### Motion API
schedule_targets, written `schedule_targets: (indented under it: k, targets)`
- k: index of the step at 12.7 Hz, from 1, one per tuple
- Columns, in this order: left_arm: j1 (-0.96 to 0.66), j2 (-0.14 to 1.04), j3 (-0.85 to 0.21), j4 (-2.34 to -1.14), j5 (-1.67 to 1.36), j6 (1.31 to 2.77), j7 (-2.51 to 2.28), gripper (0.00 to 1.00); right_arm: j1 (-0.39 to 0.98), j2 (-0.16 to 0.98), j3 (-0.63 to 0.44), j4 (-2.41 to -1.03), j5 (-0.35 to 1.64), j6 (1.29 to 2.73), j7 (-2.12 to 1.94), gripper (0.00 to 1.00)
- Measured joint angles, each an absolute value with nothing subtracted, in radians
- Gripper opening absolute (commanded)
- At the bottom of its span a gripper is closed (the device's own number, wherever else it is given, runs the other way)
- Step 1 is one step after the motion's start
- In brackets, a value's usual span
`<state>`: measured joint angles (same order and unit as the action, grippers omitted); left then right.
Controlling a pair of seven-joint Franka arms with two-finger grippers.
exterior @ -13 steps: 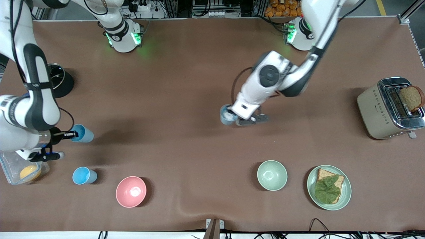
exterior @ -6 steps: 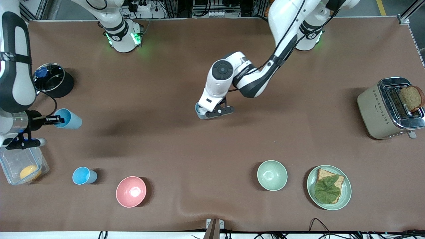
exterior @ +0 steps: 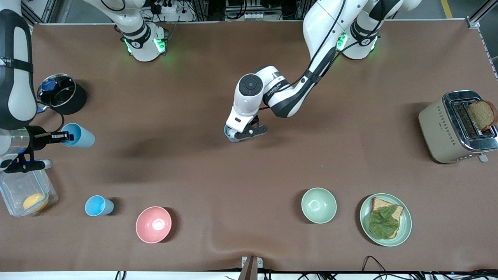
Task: Stack blue cups with both arms
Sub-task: 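Set the tissue cup down, open the left gripper and withdraw it, then carry the held blue cup with the right gripper over the tissue cup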
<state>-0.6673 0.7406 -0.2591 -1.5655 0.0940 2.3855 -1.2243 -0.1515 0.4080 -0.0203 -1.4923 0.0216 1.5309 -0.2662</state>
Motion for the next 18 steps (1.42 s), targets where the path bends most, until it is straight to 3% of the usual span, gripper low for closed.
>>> schedule_targets:
  k: [5,11,14,18]
  targets:
    - [-0.636,0.675,-0.247,-1.519,0.094,2.363,-1.241,1.0,-0.153,0.414,-0.025,-1.493,0.022,1.509,-0.266,0.0]
    - [-0.381,0.385,-0.24,-1.509,0.099,2.119,-1.036,1.0,-0.141,0.411,0.002,-1.472,0.027,1.416,-0.273,0.0]
    - [-0.216,0.316,-0.242,-1.513,0.099,2.048,-0.75,1.0,-0.043,0.4,0.048,-1.394,0.034,1.365,-0.257,0.0]
    - [-0.057,0.248,-0.242,-1.516,0.099,1.88,-0.488,1.0,0.118,0.399,0.064,-1.369,0.127,1.418,0.131,0.0]
